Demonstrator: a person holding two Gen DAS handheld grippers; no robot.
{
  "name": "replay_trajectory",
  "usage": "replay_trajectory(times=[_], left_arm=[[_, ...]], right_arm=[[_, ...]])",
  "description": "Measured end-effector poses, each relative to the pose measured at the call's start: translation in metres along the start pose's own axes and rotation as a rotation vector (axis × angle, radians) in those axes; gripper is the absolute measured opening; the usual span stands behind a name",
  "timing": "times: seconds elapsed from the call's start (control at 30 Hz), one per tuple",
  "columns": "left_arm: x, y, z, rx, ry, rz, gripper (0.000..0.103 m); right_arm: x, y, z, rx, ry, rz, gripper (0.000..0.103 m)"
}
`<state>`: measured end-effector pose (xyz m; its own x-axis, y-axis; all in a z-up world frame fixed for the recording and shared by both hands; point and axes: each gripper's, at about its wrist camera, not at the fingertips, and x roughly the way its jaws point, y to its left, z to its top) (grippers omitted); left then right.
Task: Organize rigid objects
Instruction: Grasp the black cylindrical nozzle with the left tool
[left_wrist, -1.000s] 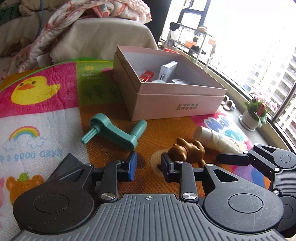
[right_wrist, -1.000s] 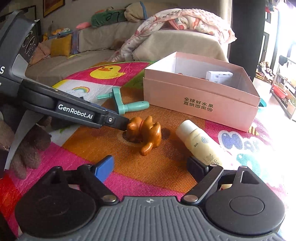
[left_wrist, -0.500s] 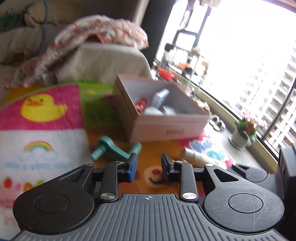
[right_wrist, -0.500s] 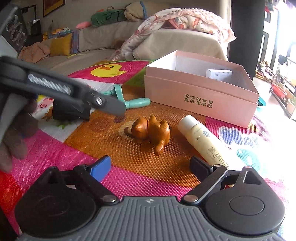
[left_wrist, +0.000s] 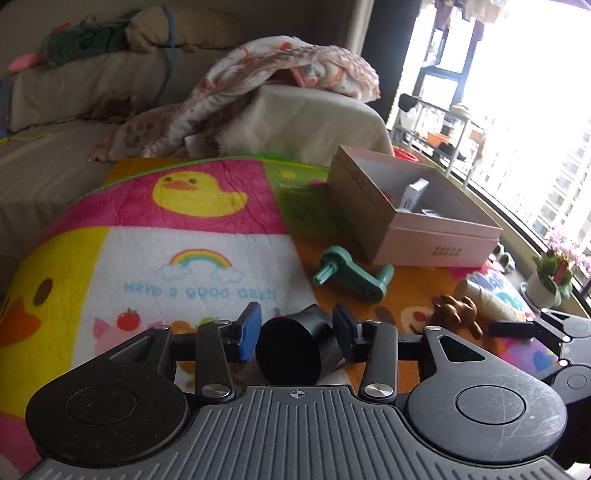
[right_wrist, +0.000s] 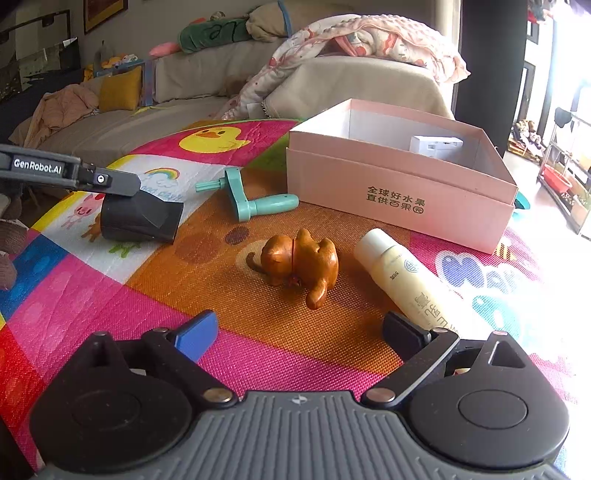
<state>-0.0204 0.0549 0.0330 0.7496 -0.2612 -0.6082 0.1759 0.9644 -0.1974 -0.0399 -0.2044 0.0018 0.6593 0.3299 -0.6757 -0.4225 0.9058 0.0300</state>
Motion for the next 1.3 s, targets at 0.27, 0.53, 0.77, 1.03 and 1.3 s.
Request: replay_trajectory(times=[0.27,0.53,0.77,1.03,1.3], left_arm=[[-0.007,-0.039,-0.021,0.310,-0.005,-0.044,0.054],[0.010,-0.042,-0.023,0.339,0.042,-0.086,0.067],[0.018,-0.033,-0.023,0.284,0.067,-0.140,0.068],[0.018,-0.033,-0.035,0.280,0.102,-0.224,0.083],[0.010,-0.042,-0.046,0.332,0.088,-0.213,0.085]], right_arm=[[0.001,0.000,0.000,-0.001,0.002,-0.007,0.098],[0.002,-0.002,0.000,0.002,0.013,0.014,0.103],[0.004,-0.002,0.003,-0.003,0.036,0.026,0.103],[0.003,-0.002,0.002,-0.010,0.031,0.033,0.103],[0.000,0.001,0.000,-0.013,0.023,0.024,0.103]])
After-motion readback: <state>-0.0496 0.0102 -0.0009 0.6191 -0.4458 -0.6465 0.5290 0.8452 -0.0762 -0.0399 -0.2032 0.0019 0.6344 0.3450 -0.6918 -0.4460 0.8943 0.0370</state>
